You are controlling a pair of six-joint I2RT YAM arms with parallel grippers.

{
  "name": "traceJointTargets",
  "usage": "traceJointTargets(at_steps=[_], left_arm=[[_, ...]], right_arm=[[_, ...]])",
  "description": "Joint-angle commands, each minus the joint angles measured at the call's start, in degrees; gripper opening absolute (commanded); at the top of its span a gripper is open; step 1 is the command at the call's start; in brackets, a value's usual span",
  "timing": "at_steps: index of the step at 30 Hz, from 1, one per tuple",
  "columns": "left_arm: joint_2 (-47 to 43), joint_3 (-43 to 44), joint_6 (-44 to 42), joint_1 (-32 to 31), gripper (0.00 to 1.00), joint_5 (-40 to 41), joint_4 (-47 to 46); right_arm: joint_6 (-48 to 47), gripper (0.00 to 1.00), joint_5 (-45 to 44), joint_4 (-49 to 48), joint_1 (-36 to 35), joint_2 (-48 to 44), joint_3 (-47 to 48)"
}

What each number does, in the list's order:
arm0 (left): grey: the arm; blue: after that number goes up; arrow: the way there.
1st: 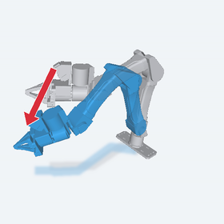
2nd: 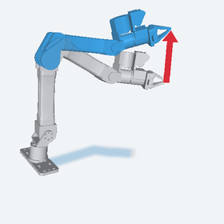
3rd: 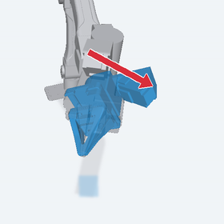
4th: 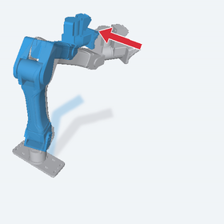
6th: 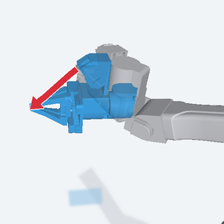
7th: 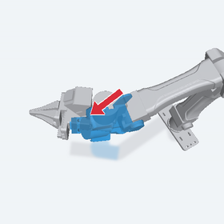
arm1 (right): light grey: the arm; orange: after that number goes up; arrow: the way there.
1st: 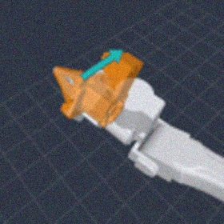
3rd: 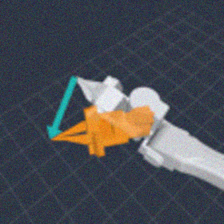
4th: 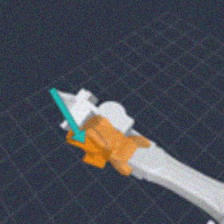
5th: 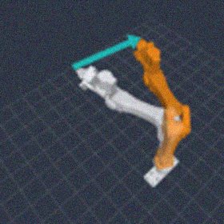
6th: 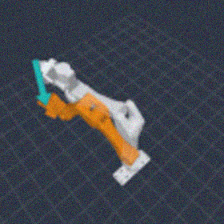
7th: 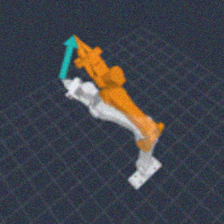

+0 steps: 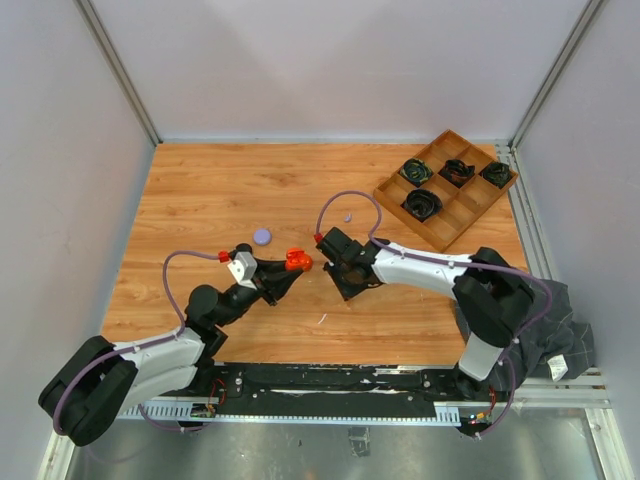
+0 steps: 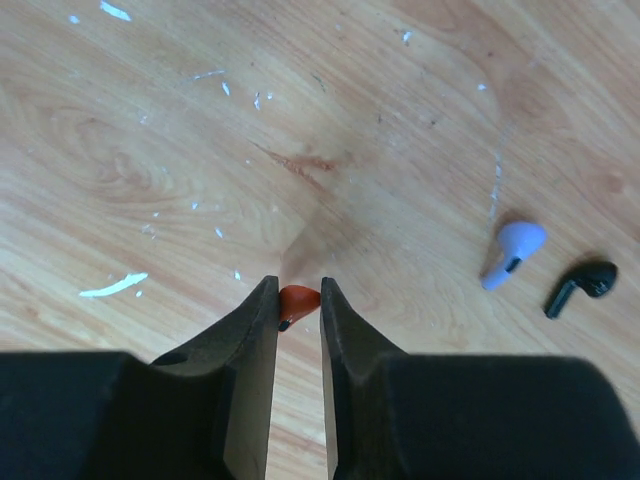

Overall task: Insert the wireless bluetooth earbuds into the charging case
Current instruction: Pick up the earbud from the center of the board.

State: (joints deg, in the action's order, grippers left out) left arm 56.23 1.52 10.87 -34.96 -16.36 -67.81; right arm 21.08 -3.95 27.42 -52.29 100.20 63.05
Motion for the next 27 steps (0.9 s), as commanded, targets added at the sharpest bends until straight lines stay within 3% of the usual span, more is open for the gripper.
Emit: traceJointTargets(at_steps=[1,16,27], left_arm=[[-0.07,-1.70,-1.45,0.41,0.00,-0.84,-6.76],[0.26,-3.41,-8.50,0.33,0.00,-8.77,-16.64],[2.48,-2.02,-12.26,0.38,0.00,-14.48,-19.65]], right_arm=[[0.46,0.18,-2.26,-0.71,0.64,-7.41,-1.39],[-2.25,0.16,-2.12,-10.82,-0.84,-29.35,-4.77],[-4.70,0.16,-2.12,-22.65,-4.95,-37.54,-7.10]])
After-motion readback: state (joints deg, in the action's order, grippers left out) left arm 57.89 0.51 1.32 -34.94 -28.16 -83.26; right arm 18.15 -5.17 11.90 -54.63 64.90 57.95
